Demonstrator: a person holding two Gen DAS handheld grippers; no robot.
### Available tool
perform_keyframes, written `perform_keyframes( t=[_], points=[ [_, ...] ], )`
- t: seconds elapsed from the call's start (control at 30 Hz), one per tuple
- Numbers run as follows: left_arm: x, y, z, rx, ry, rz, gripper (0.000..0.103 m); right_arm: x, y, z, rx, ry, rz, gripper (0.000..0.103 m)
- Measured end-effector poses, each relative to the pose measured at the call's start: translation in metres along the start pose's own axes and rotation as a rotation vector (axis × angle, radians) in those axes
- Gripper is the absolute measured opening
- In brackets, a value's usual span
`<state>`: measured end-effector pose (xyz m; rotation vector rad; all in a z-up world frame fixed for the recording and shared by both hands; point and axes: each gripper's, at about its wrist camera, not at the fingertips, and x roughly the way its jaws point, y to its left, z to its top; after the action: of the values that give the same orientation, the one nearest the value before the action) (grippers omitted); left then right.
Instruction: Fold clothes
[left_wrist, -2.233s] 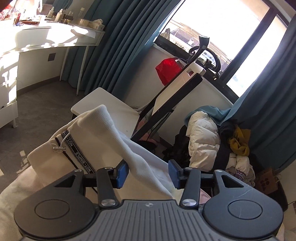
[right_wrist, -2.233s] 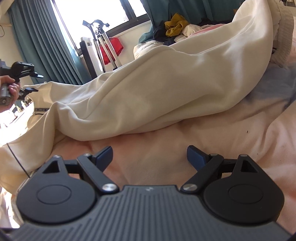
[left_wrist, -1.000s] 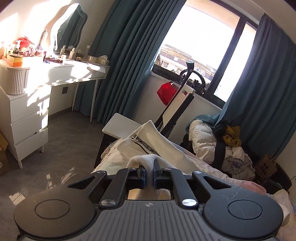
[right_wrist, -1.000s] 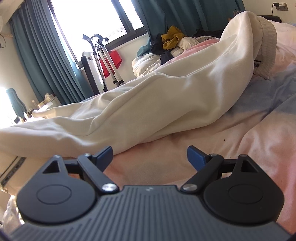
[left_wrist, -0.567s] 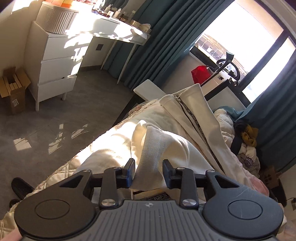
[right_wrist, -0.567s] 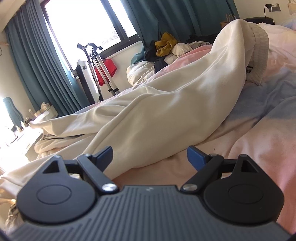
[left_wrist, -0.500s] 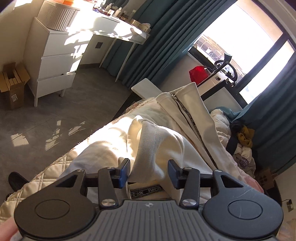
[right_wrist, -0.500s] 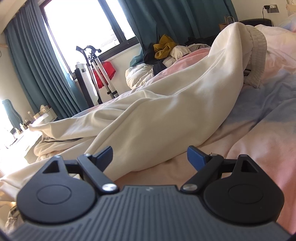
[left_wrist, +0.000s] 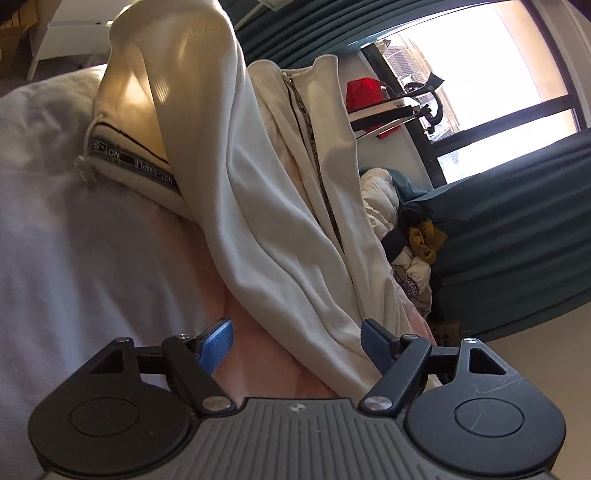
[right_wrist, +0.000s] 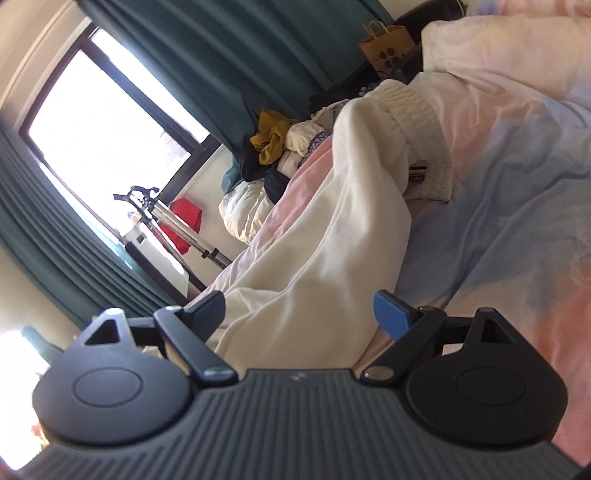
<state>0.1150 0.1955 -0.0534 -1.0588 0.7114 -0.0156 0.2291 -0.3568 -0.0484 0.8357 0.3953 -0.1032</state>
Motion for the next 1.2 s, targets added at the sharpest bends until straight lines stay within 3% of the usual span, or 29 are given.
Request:
perform_keyframes(
  t=[0.1, 0.3, 0.4, 0.5, 0.57, 0.6, 0.63, 0.67, 0.73, 0.97, 1.07, 1.2],
  points=[
    [0.025, 0.007, 0.003, -0.029, 0.028, 0.002, 0.077, 0.013, -0.016, 0.032, 0.064, -0.016, -0.038, 0.089],
    [0.049, 0.037, 0.019, -0.127, 0.004, -0.003, 0.077, 0.062, -0.033, 0.100, 0.121, -0.036, -0.099, 0.090],
    [0.060, 0.047, 0.028, -0.160, -0.003, -0.011, 0.069, 0.090, -0.038, 0.125, 0.149, -0.044, -0.161, 0.092],
    [0.069, 0.052, 0.035, -0.161, -0.006, -0.012, 0.049, 0.115, -0.058, 0.137, 0.235, -0.030, -0.206, 0.090],
    [0.071, 0.058, 0.042, -0.167, -0.008, -0.012, 0.021, 0.120, -0.069, 0.140, 0.263, -0.032, -0.231, 0.062],
    [0.070, 0.061, 0.045, -0.177, -0.016, -0.020, 0.011, 0.120, -0.072, 0.142, 0.255, -0.036, -0.249, 0.056],
    [0.069, 0.064, 0.049, -0.187, -0.024, -0.029, 0.007, 0.120, -0.075, 0.143, 0.245, -0.039, -0.267, 0.040],
    [0.066, 0.064, 0.051, -0.187, -0.036, -0.041, 0.005, 0.117, -0.073, 0.144, 0.208, -0.038, -0.278, 0.029],
    [0.057, 0.061, 0.056, -0.169, -0.067, -0.073, 0.004, 0.107, -0.072, 0.143, 0.146, -0.027, -0.282, 0.024],
    [-0.001, 0.052, 0.069, -0.162, -0.105, -0.202, 0.003, 0.041, -0.063, 0.133, -0.057, -0.061, -0.227, 0.022],
    [-0.025, 0.055, 0.061, -0.158, -0.102, -0.179, 0.003, 0.008, -0.066, 0.117, -0.139, -0.072, -0.237, 0.022],
    [-0.032, 0.060, 0.046, -0.149, -0.069, -0.062, 0.003, -0.013, -0.098, 0.087, -0.072, -0.001, -0.280, 0.023]
  ],
)
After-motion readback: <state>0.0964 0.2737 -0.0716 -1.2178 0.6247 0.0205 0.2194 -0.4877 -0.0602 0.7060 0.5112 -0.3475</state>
